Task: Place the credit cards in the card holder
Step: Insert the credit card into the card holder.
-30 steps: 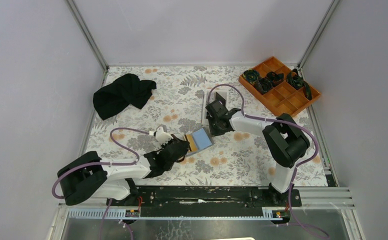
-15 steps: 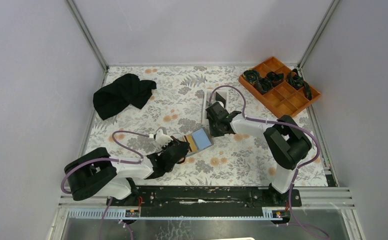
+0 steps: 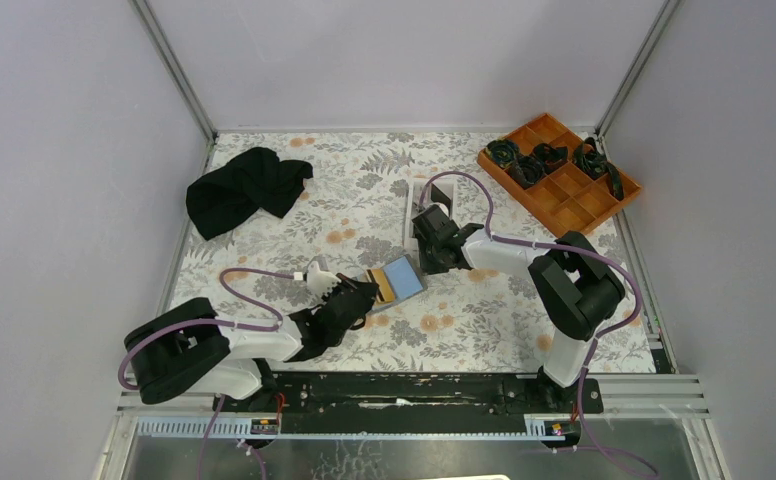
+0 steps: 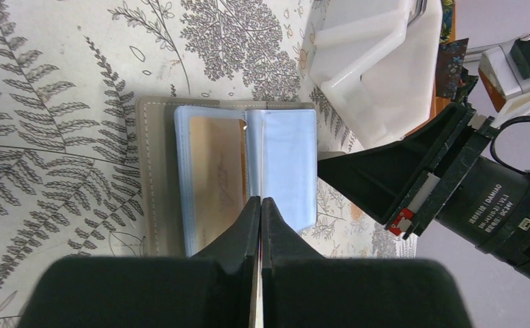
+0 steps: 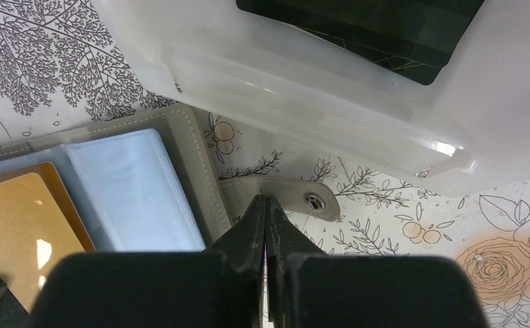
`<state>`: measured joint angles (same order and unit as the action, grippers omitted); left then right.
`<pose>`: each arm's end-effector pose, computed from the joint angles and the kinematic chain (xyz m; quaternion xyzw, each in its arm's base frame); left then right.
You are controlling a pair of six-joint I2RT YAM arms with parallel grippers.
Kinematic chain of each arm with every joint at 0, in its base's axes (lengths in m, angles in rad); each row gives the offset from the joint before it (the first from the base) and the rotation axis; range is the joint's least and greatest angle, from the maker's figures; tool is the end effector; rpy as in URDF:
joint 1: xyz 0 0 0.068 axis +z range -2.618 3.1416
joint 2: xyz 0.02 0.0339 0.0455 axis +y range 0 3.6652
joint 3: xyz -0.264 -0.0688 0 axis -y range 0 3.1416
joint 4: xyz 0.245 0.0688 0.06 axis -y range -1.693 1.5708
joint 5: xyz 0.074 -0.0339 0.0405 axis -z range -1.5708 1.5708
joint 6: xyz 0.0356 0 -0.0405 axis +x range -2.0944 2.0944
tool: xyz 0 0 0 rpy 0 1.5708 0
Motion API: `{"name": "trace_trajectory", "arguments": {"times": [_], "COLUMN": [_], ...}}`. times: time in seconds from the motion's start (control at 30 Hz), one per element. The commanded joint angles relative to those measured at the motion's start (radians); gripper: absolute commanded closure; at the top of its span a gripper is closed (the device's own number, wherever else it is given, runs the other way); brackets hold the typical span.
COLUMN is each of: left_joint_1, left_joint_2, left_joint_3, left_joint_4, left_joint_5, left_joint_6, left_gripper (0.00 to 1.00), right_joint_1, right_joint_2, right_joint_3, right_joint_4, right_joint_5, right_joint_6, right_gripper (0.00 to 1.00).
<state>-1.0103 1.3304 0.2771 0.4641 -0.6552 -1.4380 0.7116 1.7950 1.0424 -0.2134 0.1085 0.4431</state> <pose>0.1329 -0.1710 0.1299 -0.3254 0.7838 -0.3233 0.4185 0.2757 0.2327 0.1572 -0.1116 0.9468 0.1189 0.2774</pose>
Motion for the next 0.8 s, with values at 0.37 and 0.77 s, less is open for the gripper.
{"name": "trace_trajectory", "arguments": {"times": [0.37, 0.77], "left_joint_1": [-0.022, -0.03], "left_joint_2": [0.081, 0.115], "left_joint_3": [0.006, 0.007], "left_joint_4": [0.126, 0.167], "left_joint_5": [-0.05, -0.07], "left_joint_6": [-0.024, -0.044], "left_gripper": [1.0, 1.0], "right_joint_1": [0.022, 0.025], "right_joint_2": [0.033, 0.036], "right_joint_3": [-0.06, -0.066], "right_joint_4": [-0.098, -0.096], "right_joint_5": [-0.026, -0.032], "right_joint_6": [0.006, 0.002], "right_gripper": [1.0, 1.0]}}
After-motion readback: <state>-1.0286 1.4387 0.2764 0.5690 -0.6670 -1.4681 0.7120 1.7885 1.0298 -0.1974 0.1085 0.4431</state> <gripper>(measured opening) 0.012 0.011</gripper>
